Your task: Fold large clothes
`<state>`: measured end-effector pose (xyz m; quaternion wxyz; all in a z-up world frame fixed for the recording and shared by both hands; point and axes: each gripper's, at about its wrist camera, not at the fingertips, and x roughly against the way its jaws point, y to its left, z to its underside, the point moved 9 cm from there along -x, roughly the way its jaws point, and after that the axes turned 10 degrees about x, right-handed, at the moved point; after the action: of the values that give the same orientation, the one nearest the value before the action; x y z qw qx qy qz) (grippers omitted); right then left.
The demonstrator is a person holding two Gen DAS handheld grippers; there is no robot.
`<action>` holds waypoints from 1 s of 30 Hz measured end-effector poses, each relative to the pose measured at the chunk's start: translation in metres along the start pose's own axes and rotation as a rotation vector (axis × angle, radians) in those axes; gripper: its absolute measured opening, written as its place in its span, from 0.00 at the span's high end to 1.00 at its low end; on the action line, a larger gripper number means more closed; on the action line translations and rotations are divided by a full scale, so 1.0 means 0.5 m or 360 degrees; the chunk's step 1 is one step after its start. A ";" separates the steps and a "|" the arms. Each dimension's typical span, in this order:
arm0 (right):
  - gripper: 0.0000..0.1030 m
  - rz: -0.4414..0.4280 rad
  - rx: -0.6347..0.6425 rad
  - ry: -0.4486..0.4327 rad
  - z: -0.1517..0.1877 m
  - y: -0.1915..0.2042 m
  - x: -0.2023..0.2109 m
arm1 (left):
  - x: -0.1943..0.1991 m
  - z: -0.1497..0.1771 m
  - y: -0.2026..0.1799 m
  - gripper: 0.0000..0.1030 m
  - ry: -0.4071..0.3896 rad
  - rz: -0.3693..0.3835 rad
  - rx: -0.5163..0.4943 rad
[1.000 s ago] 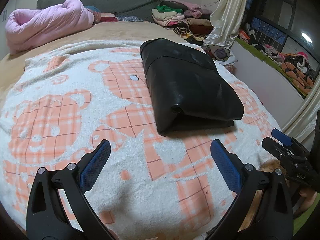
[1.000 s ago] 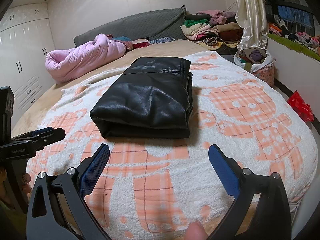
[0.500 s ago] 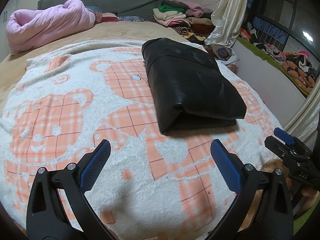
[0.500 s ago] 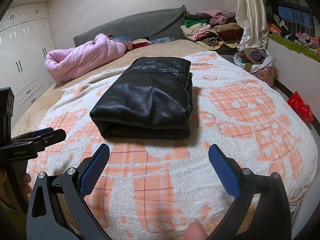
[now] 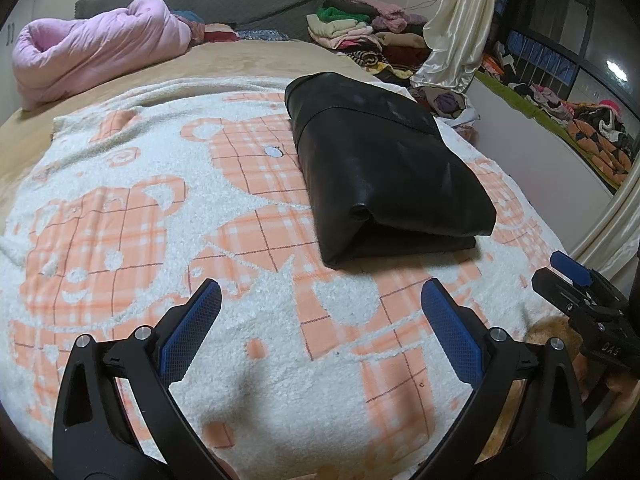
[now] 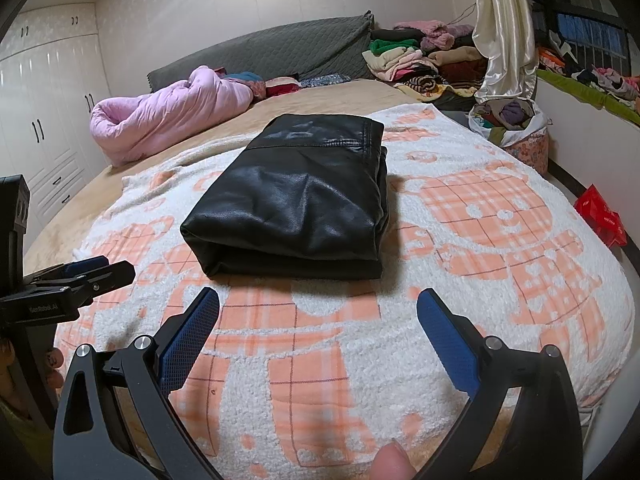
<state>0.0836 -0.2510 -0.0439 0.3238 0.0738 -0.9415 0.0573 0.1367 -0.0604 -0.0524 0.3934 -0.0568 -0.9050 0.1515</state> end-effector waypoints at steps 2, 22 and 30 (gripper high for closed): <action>0.04 0.0001 0.0001 -0.0001 0.000 0.002 0.000 | 0.000 -0.001 0.002 0.09 -0.0003 -0.0002 0.0001; 0.04 -0.0003 0.0017 0.0001 -0.004 0.003 0.000 | 0.003 -0.006 0.009 0.09 -0.0011 -0.0011 0.0002; 0.04 -0.0006 0.0020 0.0002 -0.006 0.005 0.000 | 0.004 -0.004 0.009 0.09 -0.0014 -0.0016 -0.0002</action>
<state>0.0851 -0.2483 -0.0416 0.3241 0.0774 -0.9408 0.0626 0.1367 -0.0551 -0.0509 0.3902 -0.0518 -0.9071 0.1493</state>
